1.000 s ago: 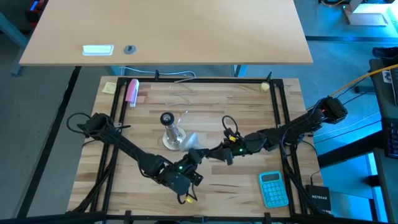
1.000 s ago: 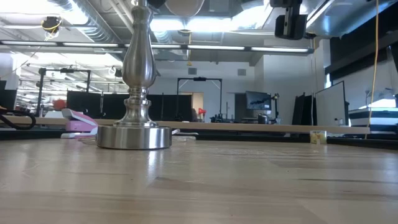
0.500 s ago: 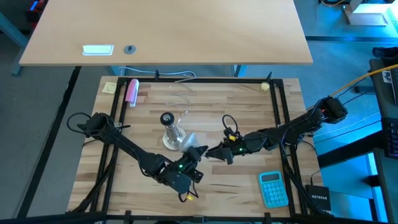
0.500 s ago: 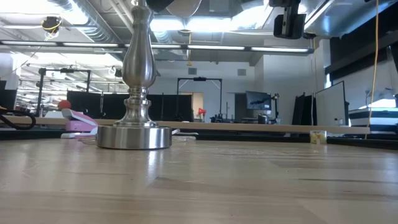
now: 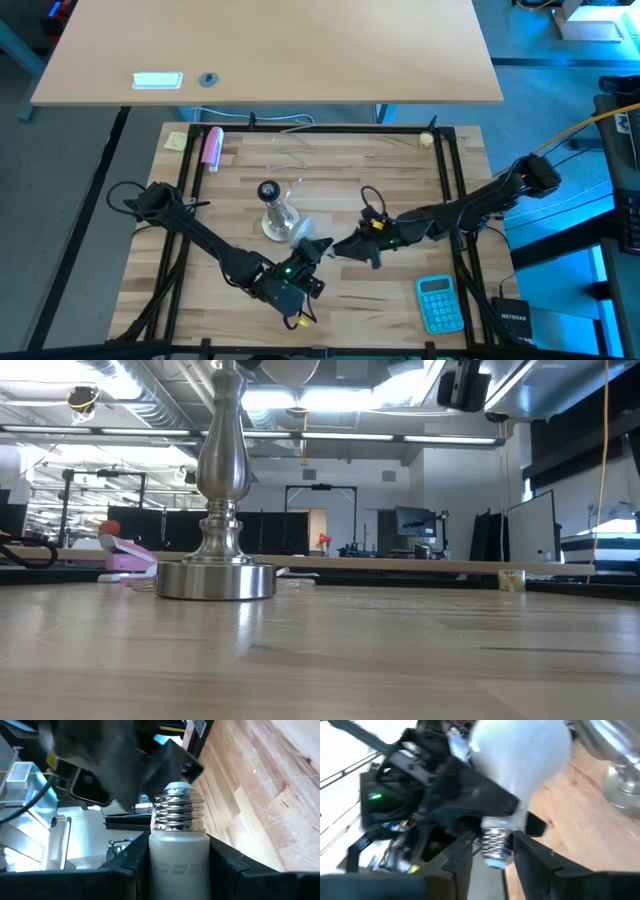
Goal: Screw lightbulb
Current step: Insert the lightbulb into the desk lamp
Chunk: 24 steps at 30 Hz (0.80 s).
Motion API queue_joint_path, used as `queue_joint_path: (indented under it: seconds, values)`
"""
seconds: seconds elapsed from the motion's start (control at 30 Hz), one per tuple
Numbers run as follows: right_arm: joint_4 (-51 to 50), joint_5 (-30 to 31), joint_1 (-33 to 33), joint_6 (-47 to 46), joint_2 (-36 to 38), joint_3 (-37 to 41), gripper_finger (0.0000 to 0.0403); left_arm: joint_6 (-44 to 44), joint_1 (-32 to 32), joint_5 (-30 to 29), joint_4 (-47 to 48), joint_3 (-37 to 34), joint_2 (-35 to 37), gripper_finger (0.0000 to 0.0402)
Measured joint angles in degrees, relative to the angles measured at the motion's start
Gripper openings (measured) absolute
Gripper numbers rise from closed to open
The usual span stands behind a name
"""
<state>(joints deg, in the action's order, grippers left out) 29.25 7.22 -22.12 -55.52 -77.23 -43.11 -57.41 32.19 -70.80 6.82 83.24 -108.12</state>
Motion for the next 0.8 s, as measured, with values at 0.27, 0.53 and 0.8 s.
queue_joint_path:
  seconds: [0.27, 0.53, 0.8]
  values:
    - [-6.9, -3.6, 0.0, 6.9, 6.7, -0.1, 0.0248, 1.8, 0.1, -0.6, 0.4, 0.0, 0.0, 0.0130]
    - [-18.5, -0.8, 0.0, 14.5, 16.1, -0.1, 0.0298, 4.9, 0.2, -0.5, 0.3, 0.0, 0.0, 0.0130]
    - [-23.9, 0.9, -0.3, 16.3, 19.4, -0.1, 0.0299, 4.7, 0.2, -0.4, 0.3, 0.0, 0.0, 0.0130]
